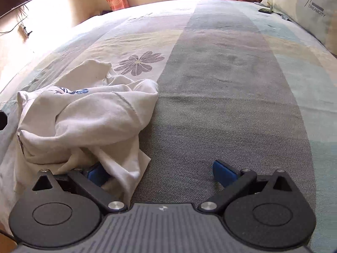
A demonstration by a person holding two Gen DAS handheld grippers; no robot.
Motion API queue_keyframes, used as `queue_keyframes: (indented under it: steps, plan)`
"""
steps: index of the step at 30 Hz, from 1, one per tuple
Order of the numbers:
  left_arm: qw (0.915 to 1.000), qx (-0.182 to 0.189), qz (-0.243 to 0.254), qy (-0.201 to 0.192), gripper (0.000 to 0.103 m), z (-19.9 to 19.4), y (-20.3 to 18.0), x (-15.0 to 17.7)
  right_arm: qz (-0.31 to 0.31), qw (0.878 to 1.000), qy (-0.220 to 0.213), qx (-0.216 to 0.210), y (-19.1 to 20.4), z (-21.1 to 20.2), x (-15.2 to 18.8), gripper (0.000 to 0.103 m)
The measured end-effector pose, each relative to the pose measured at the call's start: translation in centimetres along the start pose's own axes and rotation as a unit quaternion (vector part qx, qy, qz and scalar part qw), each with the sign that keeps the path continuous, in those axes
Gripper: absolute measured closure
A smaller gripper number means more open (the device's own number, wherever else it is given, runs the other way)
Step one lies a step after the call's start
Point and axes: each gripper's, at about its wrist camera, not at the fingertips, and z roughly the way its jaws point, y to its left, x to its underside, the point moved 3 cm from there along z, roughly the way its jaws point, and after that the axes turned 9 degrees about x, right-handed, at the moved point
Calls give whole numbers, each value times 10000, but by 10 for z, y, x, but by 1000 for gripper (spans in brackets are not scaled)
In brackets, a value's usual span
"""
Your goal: Fold clothes
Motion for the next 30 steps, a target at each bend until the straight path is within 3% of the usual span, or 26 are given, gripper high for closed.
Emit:
queue_keyframes:
  steps: [4, 7, 8, 10, 12, 14, 23, 30]
  plan:
    - [9999, 141, -40, -25, 10, 1, 5, 4, 26, 9996, -82, 266, 0, 4, -1, 0]
    - [9996, 273, -73, -36, 10, 2, 8, 9, 443, 9969, -331, 554, -16, -7, -4, 0]
    - [9996, 274, -82, -18, 10, 3, 9, 11, 703, 9957, -255, 550, -23, -7, -3, 0]
    - [9996, 274, -99, 18, 10, 6, 10, 13, 639, 9967, 54, 495, -20, 3, 1, 0]
    - [9996, 252, -126, 11, 10, 5, 11, 14, 373, 9973, -63, 635, -13, 5, 3, 0]
    - [9996, 260, -148, -23, 10, 2, 13, 15, 618, 9958, -122, 665, -21, 5, 0, 0]
    - [9990, 147, -423, 21, 10, 2, 25, 22, 1306, 9805, -489, 1384, -68, -10, -11, 0]
    - [9989, 337, -313, 89, 10, 12, 14, 21, 1815, 9580, -726, 2098, -123, -37, -9, 0]
